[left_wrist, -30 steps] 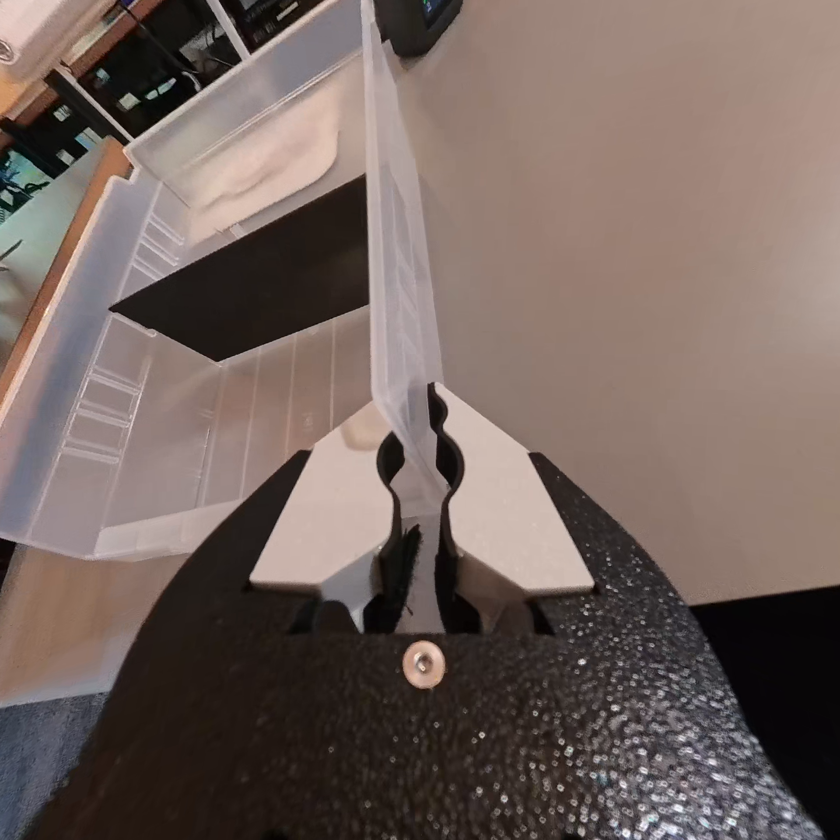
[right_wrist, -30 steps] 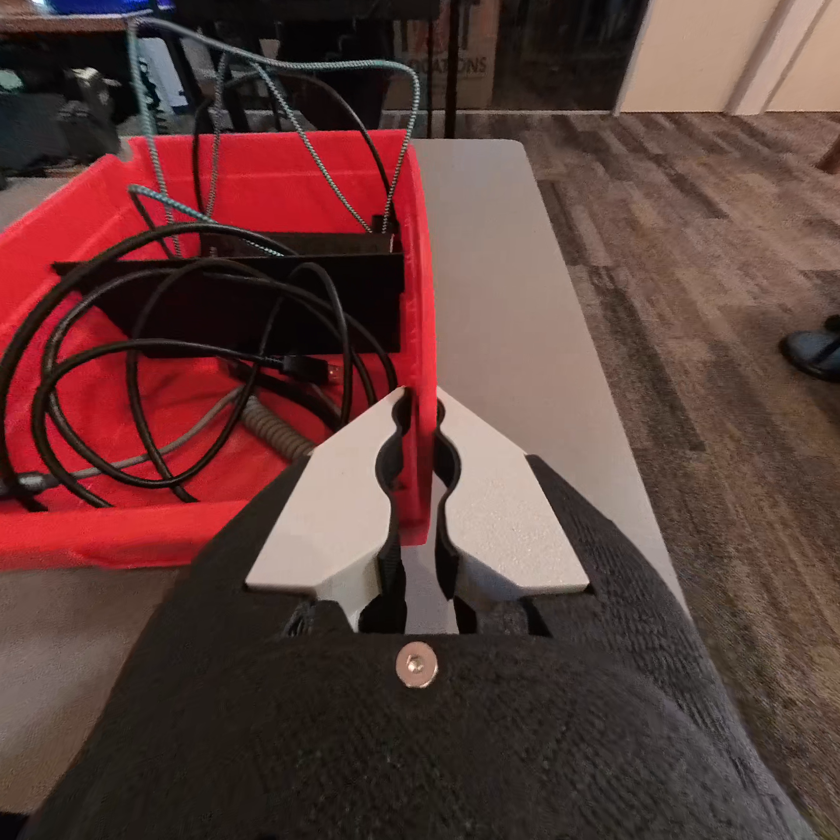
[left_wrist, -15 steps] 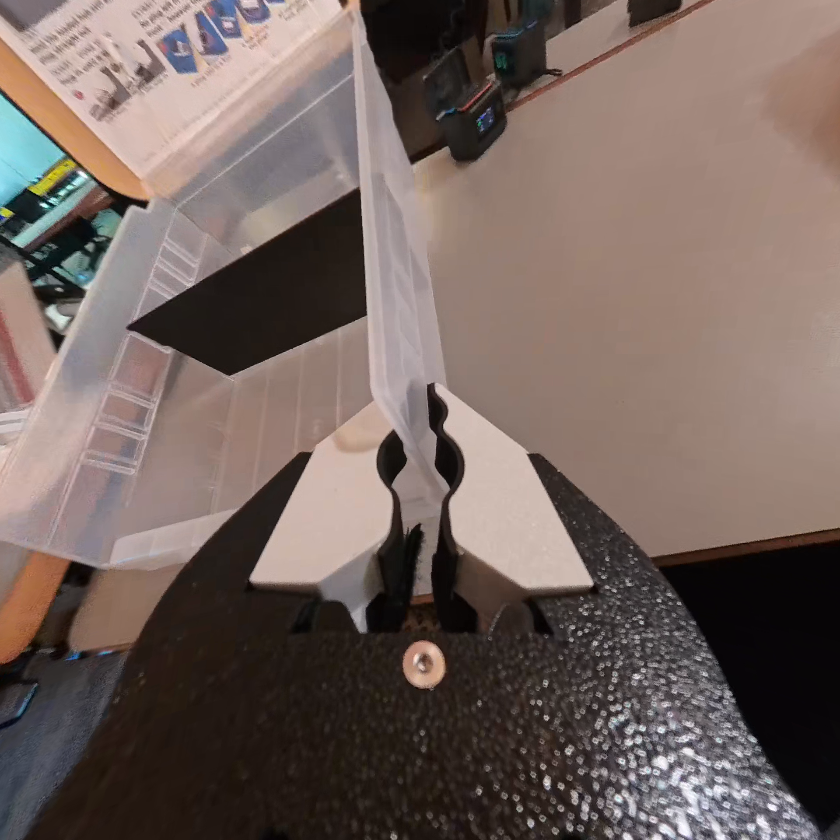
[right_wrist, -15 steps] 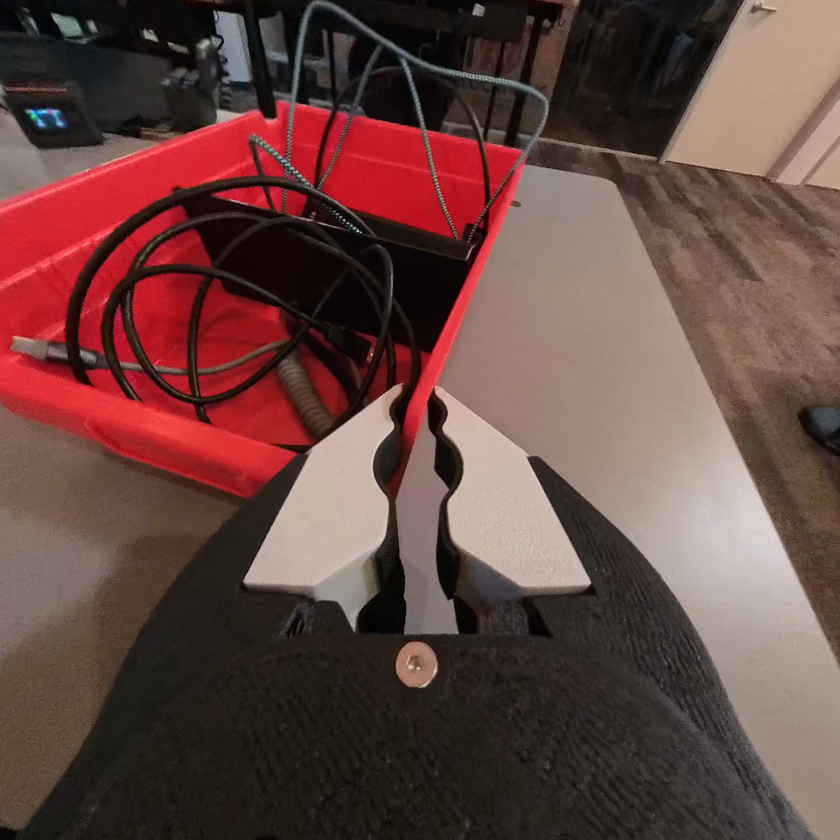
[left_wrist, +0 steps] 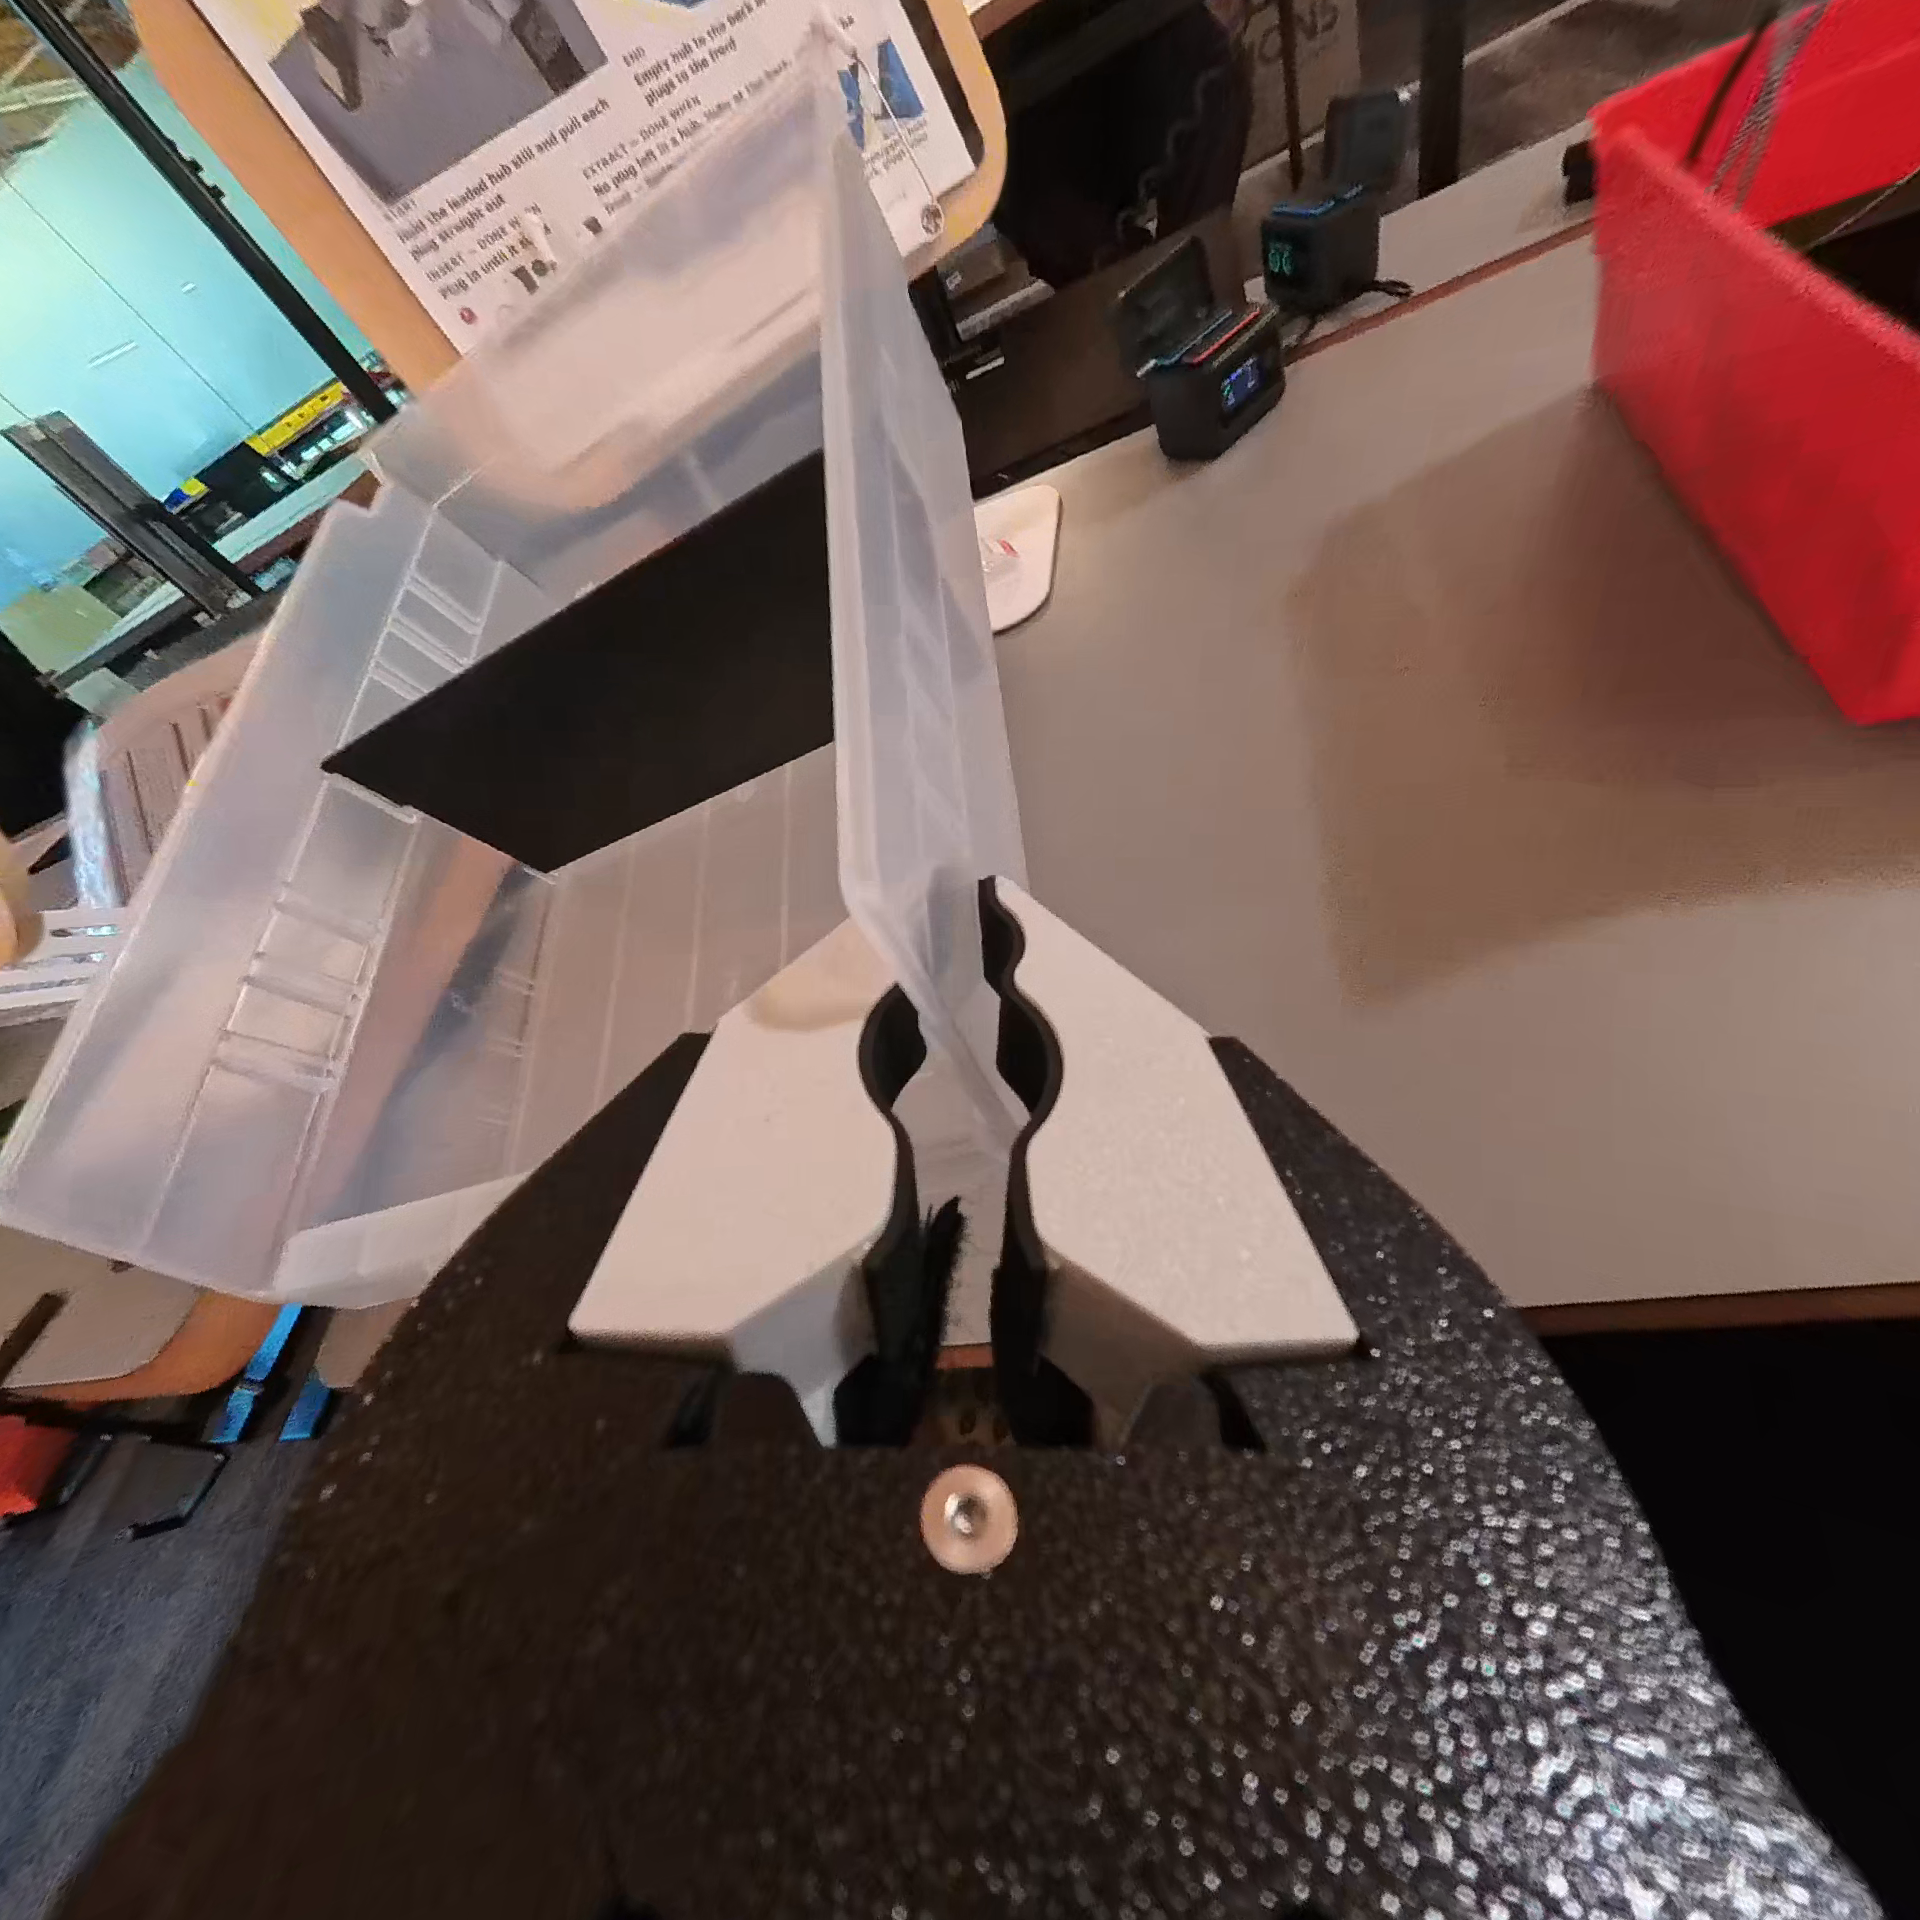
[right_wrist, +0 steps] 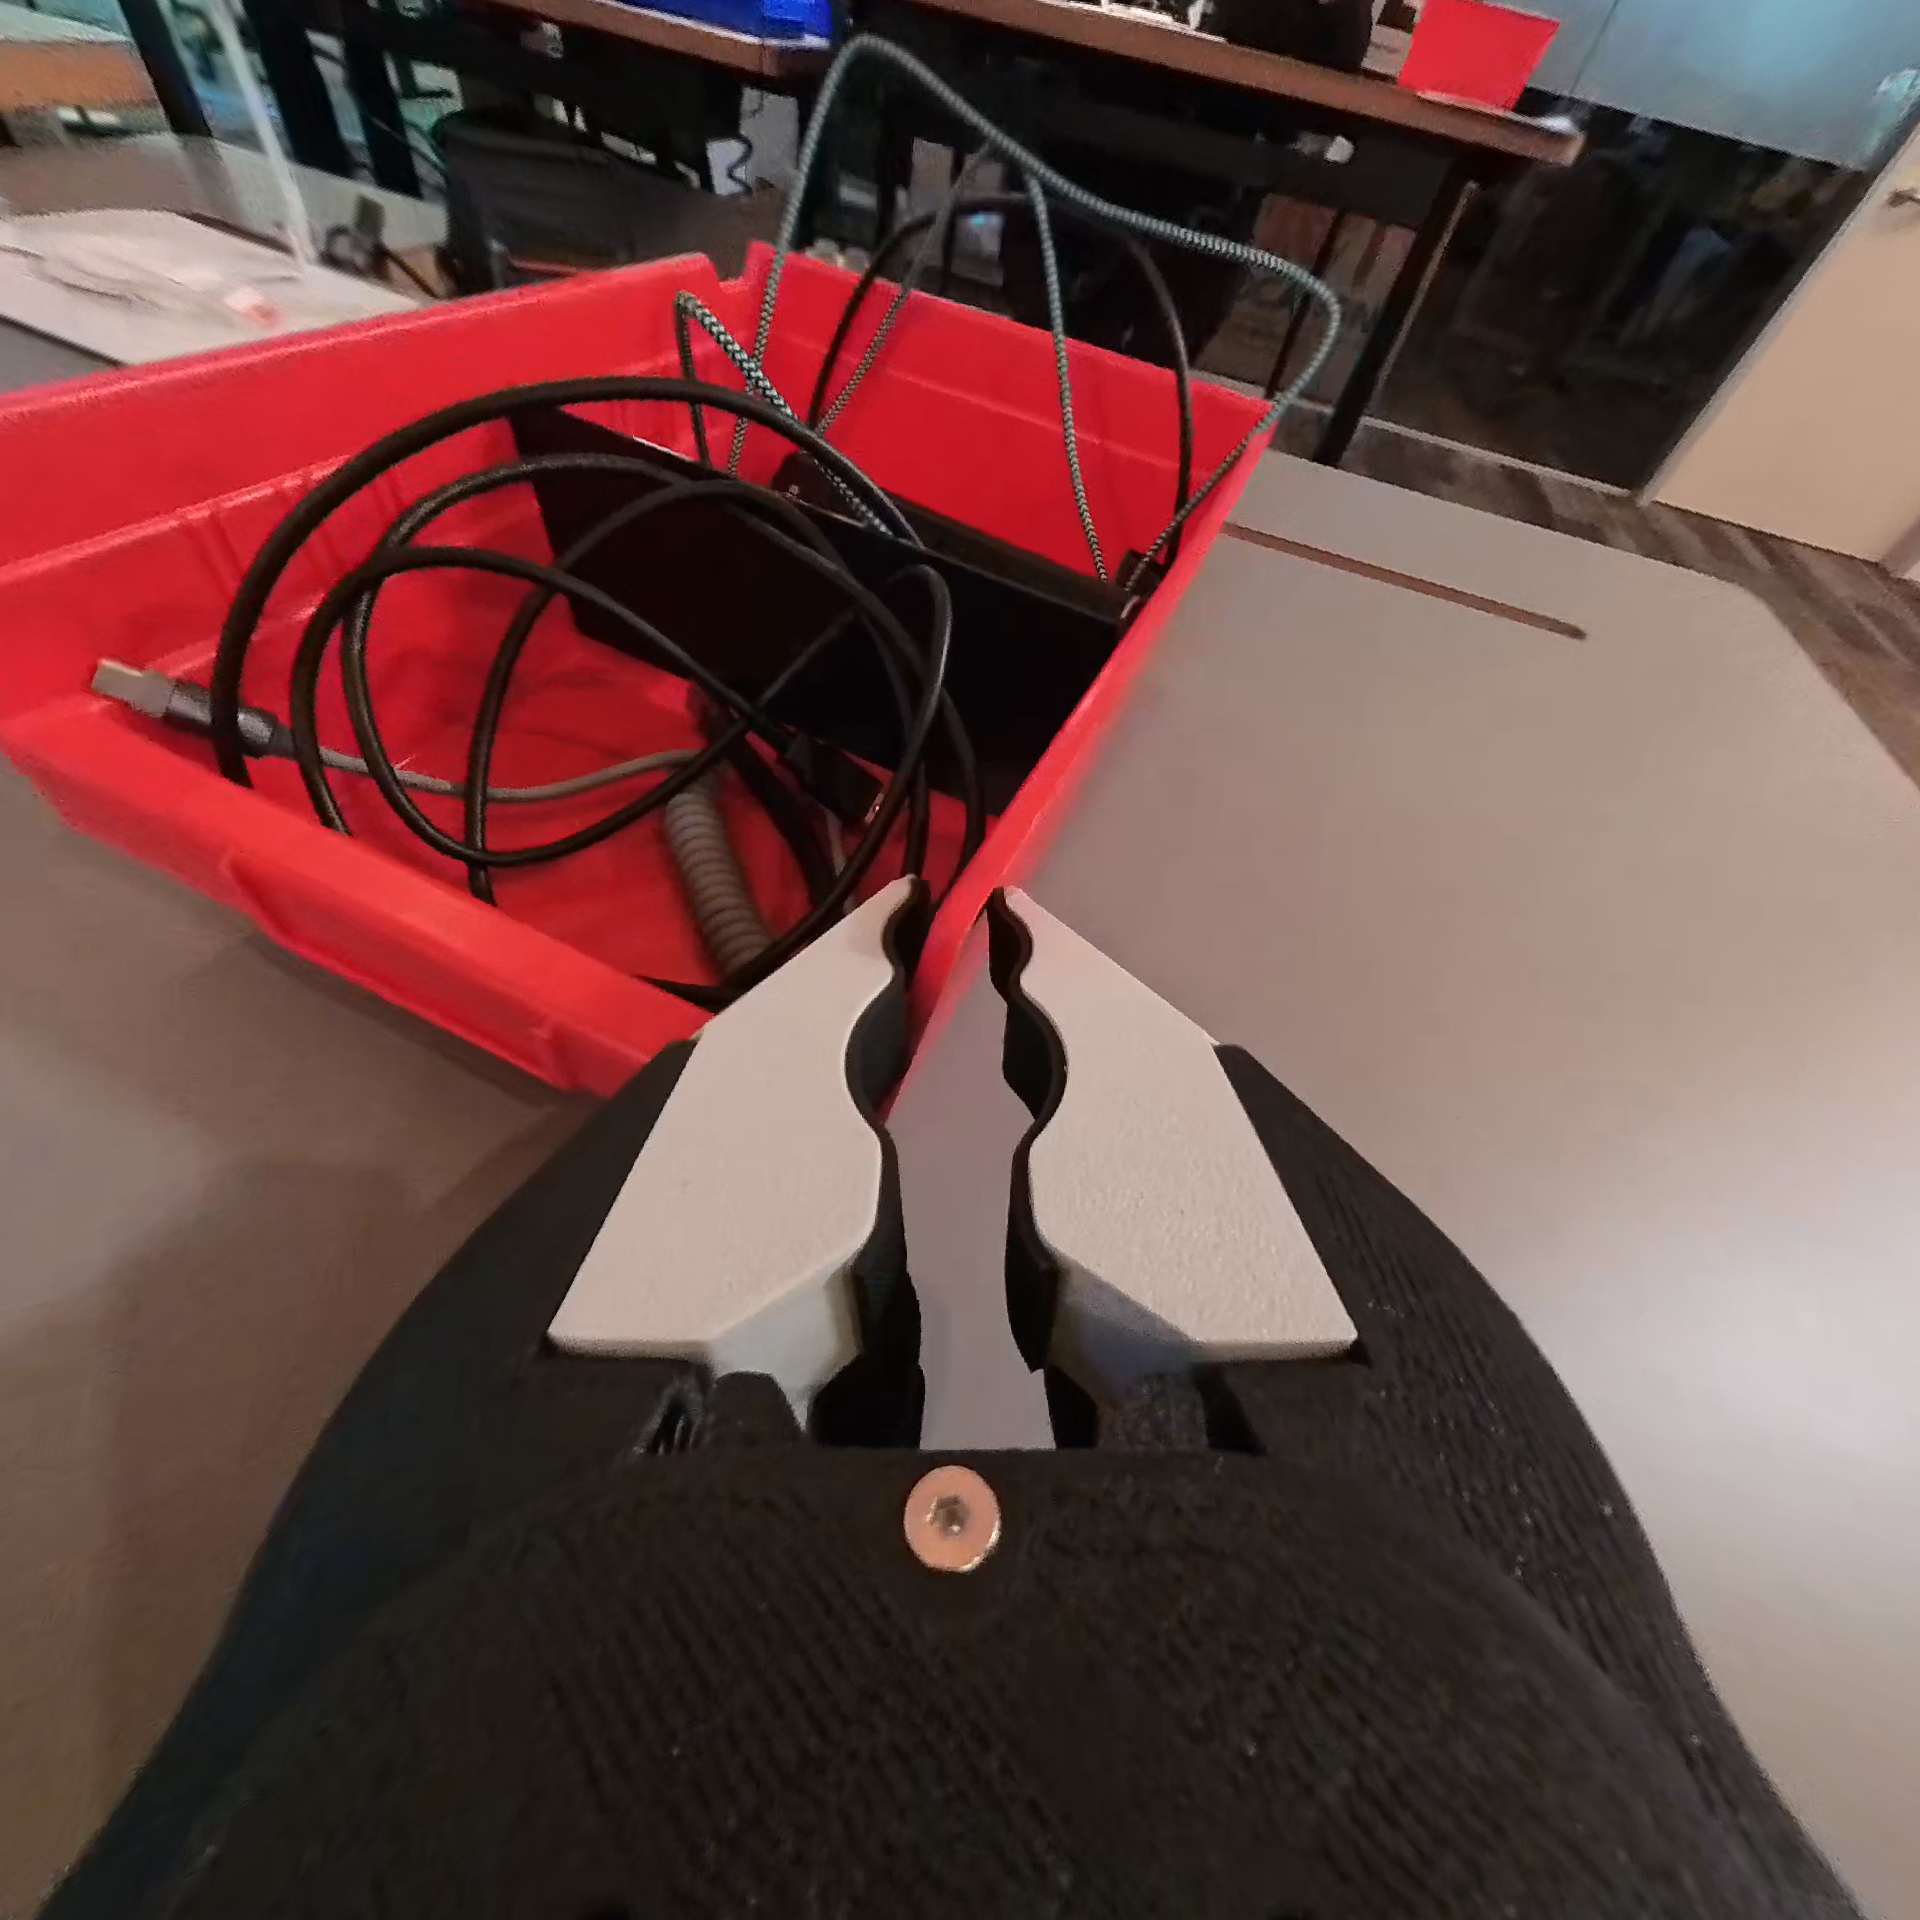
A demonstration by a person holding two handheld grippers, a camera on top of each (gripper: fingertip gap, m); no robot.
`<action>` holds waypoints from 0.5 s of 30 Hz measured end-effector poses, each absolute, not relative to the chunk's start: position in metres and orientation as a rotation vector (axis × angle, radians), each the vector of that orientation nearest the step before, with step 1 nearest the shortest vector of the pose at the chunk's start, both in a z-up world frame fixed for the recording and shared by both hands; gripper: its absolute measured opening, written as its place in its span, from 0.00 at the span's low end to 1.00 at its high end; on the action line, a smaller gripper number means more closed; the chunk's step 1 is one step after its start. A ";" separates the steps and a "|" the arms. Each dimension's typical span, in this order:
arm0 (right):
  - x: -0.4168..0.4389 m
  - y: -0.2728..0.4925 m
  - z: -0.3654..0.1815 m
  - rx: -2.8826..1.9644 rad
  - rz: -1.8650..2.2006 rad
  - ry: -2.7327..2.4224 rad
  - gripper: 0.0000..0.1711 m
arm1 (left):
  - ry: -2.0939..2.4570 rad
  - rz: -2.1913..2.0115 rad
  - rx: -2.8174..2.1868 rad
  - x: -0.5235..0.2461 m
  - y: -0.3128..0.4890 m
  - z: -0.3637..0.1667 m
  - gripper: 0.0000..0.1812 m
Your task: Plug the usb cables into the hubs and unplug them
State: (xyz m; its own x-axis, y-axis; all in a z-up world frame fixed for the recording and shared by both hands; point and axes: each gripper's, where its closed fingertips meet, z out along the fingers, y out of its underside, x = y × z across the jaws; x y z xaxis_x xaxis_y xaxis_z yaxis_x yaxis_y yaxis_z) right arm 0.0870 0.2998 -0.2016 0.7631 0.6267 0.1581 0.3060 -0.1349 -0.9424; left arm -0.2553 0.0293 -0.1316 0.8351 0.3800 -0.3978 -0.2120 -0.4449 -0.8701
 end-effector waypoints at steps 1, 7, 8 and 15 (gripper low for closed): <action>0.074 0.294 -0.201 -1.724 0.338 -0.742 0.05 | -0.123 0.684 -1.915 -0.255 0.028 -0.129 0.02; -0.001 0.260 -0.201 -1.658 0.420 -0.760 0.05 | -0.109 0.726 -1.899 -0.254 0.024 -0.116 0.02; -0.014 0.252 -0.201 -1.644 0.442 -0.779 0.06 | -0.107 0.727 -1.898 -0.254 0.024 -0.114 0.02; -0.080 0.204 -0.195 -1.571 0.676 -0.973 0.32 | -0.075 0.742 -1.893 -0.246 0.028 -0.104 0.02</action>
State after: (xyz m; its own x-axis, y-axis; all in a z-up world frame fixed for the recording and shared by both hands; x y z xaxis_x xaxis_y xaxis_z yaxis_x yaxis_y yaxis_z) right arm -0.0803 0.2036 -0.1949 0.4975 0.8642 0.0756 0.2308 -0.0478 -0.9718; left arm -0.2459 0.0277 -0.1043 0.8053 0.3758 -0.4585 -0.2769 -0.4454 -0.8514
